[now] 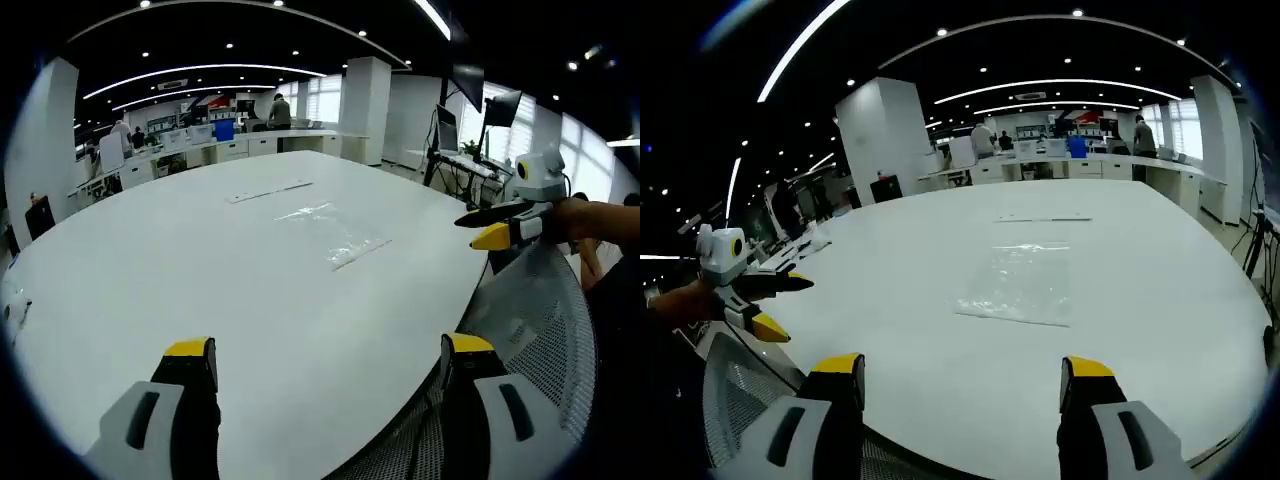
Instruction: Open the resealable bag by pulling the two sides of the seal apart until the entire bag opening is separated and visibly accessible.
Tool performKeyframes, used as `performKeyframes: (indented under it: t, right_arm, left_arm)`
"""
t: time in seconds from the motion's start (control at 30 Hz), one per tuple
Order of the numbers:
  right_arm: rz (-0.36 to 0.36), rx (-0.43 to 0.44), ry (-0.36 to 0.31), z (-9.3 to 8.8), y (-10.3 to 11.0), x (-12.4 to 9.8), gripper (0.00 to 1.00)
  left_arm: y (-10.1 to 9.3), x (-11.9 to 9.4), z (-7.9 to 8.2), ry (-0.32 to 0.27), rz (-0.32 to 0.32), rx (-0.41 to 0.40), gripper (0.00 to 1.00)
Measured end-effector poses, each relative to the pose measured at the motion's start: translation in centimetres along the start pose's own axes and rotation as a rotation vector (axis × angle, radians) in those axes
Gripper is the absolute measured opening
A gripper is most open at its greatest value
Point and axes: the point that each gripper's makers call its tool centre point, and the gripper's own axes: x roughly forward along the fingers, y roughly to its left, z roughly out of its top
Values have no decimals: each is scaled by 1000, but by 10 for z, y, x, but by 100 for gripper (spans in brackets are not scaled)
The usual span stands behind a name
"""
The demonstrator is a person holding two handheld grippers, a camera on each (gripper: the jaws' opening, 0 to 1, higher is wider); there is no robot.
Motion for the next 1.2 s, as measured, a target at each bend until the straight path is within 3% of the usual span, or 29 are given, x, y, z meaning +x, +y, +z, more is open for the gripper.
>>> performKeyframes:
  t: [1.2]
  right_arm:
    - [6,-3,15,-3,1,1,78]
  left_arm:
    - [-12,2,-13,37,-25,-1,91]
